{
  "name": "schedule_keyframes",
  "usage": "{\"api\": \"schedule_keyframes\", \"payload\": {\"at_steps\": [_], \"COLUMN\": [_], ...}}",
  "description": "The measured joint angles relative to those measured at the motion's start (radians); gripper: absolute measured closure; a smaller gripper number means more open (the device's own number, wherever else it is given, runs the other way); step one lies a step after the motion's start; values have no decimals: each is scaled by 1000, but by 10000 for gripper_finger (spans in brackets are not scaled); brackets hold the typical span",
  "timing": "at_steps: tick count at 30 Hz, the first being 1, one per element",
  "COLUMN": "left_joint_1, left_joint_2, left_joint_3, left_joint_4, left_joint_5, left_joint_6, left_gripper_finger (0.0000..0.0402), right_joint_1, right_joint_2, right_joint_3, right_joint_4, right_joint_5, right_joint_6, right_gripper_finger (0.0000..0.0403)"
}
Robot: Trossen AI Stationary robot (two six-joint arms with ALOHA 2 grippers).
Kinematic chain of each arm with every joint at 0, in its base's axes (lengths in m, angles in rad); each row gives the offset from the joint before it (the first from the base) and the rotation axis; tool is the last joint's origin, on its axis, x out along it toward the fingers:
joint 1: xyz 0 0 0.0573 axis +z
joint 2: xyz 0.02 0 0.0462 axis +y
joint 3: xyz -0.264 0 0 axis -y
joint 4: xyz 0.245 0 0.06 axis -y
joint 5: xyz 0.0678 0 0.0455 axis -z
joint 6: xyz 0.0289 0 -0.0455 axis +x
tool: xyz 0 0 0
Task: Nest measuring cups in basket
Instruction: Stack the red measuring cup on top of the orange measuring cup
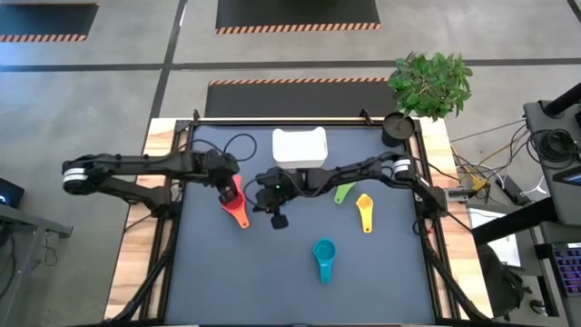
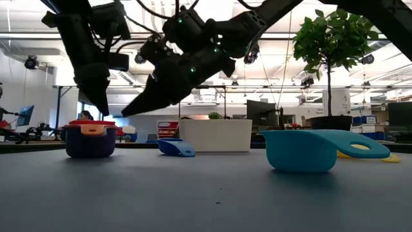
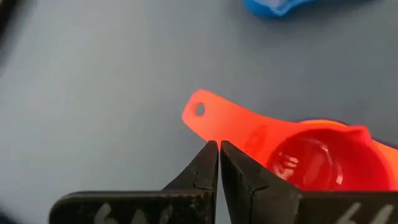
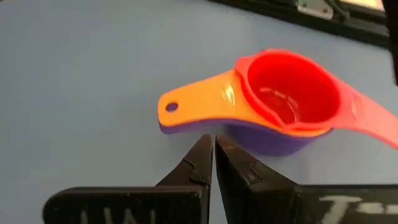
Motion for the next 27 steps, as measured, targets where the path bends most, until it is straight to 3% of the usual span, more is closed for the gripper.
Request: {"api": "schedule_keyframes", "payload": {"at_steps": [27], "left_joint_1": [-1], "left_joint_2": [78], "left_joint_3": [-4], "left_joint_4": [36], "left_joint_5": [82], "left_joint_6": [13], "left_gripper_finger": [402], "right_joint_1": [24], "right_joint_2": [116], "right_joint_3": [-6], "right_joint_4": [209], "right_joint_5": [12], "right_joint_6": [76], "right_gripper_finger": [394]}}
